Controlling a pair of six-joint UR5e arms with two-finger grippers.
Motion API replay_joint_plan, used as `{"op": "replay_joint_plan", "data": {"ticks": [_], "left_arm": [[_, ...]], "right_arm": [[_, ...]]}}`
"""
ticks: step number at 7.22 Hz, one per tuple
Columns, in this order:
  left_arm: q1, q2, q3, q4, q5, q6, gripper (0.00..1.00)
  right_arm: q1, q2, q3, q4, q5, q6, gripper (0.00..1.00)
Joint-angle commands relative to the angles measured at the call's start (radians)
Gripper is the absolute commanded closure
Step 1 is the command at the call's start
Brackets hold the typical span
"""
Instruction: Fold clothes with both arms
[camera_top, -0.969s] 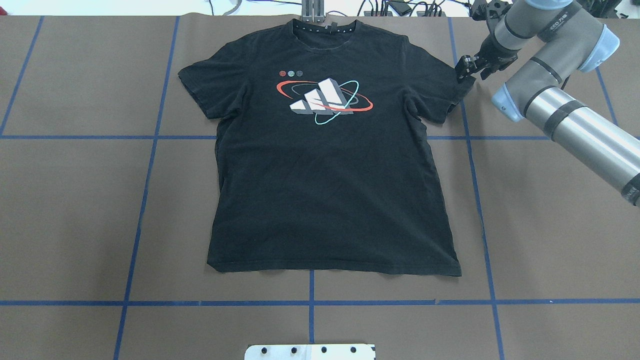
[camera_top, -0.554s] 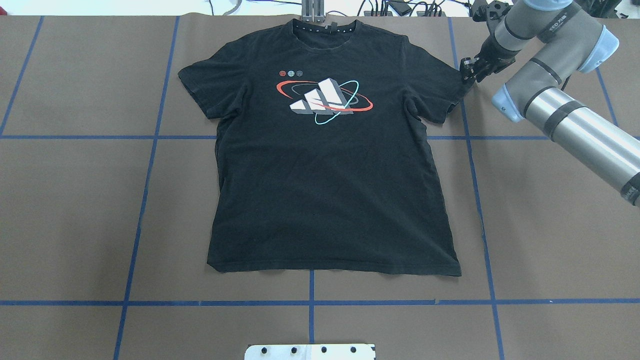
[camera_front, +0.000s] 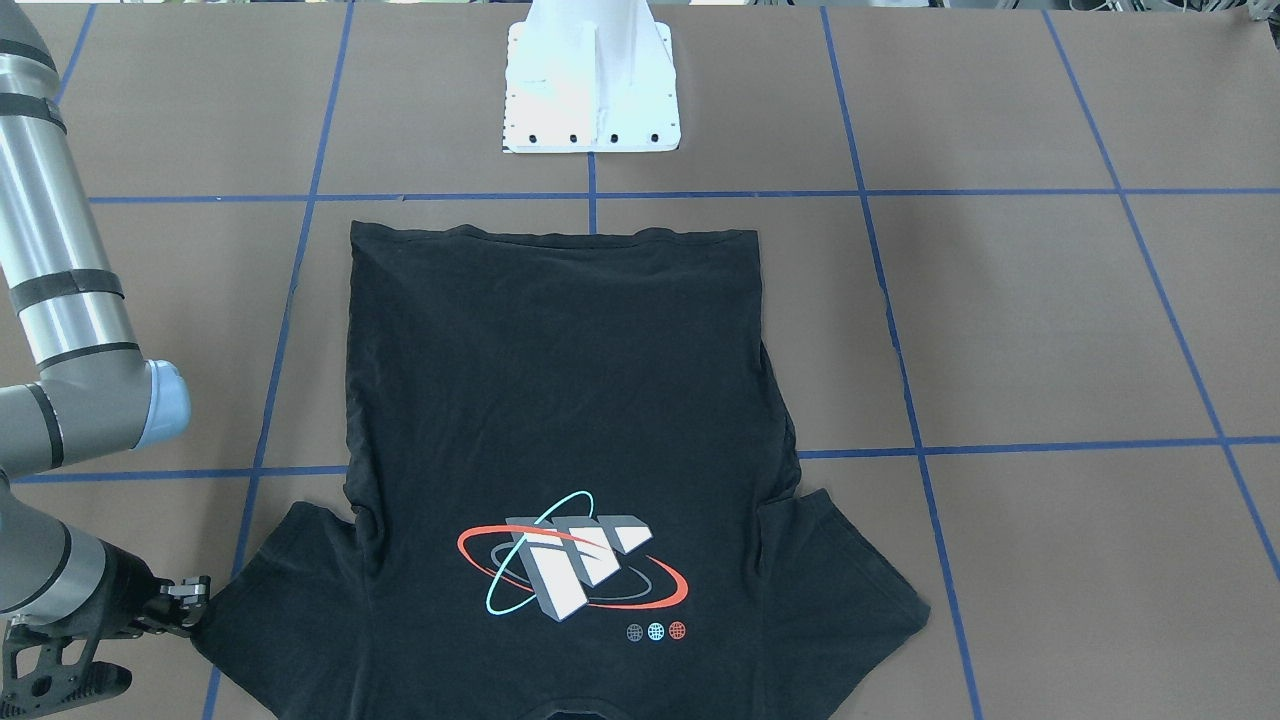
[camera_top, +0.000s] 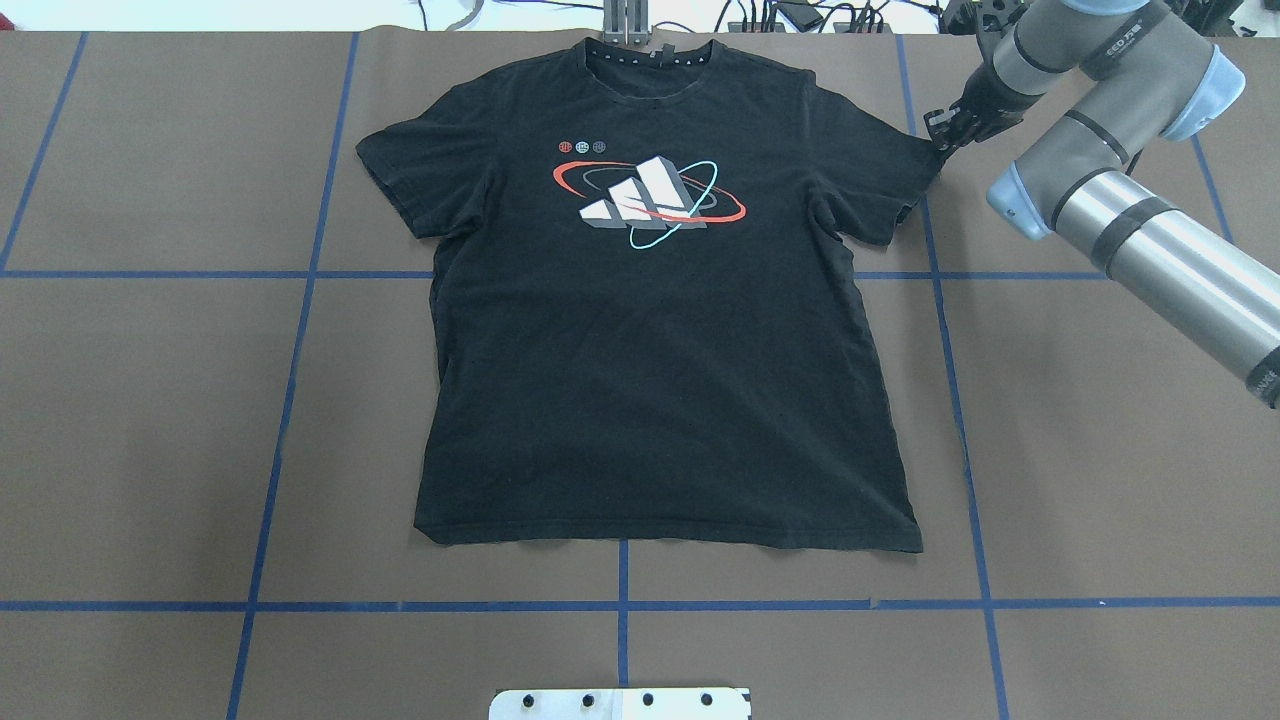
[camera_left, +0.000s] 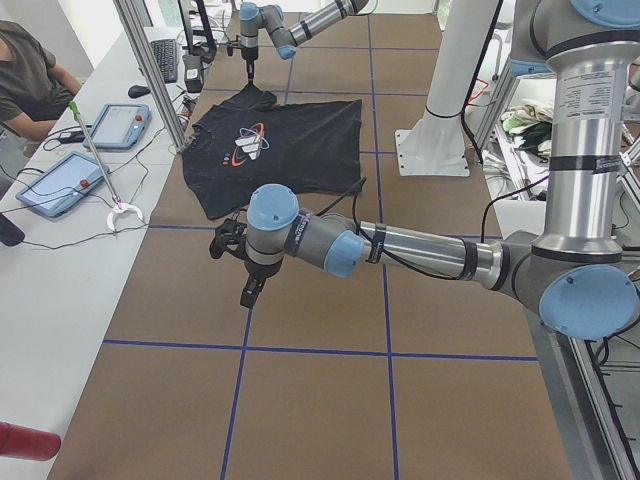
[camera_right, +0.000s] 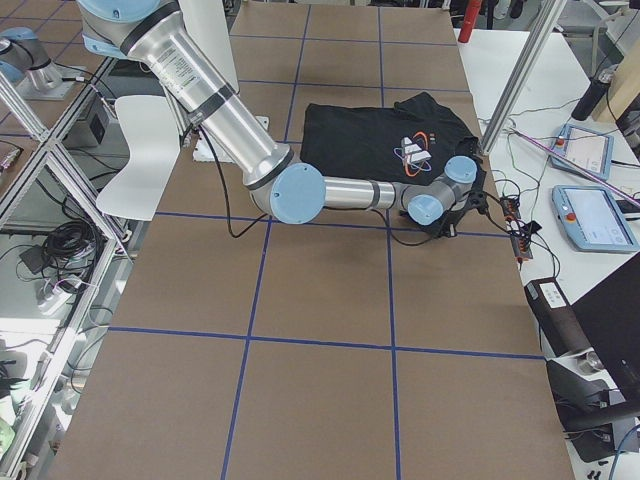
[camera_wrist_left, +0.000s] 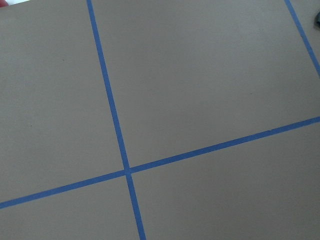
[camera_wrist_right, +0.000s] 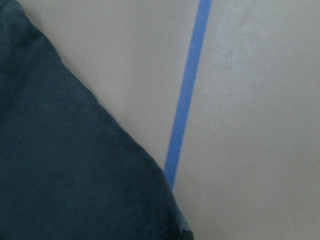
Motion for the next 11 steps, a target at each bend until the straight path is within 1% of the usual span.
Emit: {"op": "replay_joint_plan", "data": {"ticks": [1,2,3,4,5,6,8,9,10,11], "left_arm": [[0.000,0.000,-0.009,0.000,-0.001,-0.001,0.01],[0.000,0.000,-0.010,-0.003,-0.001,-0.001,0.01],[-0.002,0.000,-0.013,-0.005,-0.001,-0.001,0.01],[-0.002,0.000,-0.019,-0.005,-0.001,-0.001,0.01],[-0.002,0.000,-0.021,-0.005,0.001,-0.001,0.01],[-0.002,0.002,-0.024,-0.005,-0.001,-0.001,0.01],[0.000,-0.008,-0.028,-0.018,-0.002,-0.001,0.01],[0.015,-0.047,-0.012,-0.021,0.001,-0.001,0.01],[0.041,-0.113,0.004,-0.020,-0.002,-0.044,0.01],[0.130,-0.199,0.027,-0.035,-0.001,-0.173,0.01]], "right_arm": [[-0.040,0.023,0.095,0.008,0.054,0.184,1.00],[-0.079,0.059,0.090,0.007,0.044,0.274,1.00],[-0.118,0.131,0.070,-0.007,-0.017,0.379,1.00],[-0.140,0.192,0.024,-0.022,-0.050,0.424,1.00],[-0.154,0.257,-0.046,-0.023,-0.077,0.425,1.00],[-0.162,0.297,-0.108,-0.021,-0.107,0.426,1.00],[-0.168,0.308,-0.125,-0.021,-0.133,0.426,1.00],[-0.180,0.310,-0.128,-0.018,-0.153,0.426,1.00],[-0.183,0.310,-0.128,-0.016,-0.153,0.439,0.94],[-0.204,0.308,-0.127,-0.010,-0.176,0.480,0.02]]}}
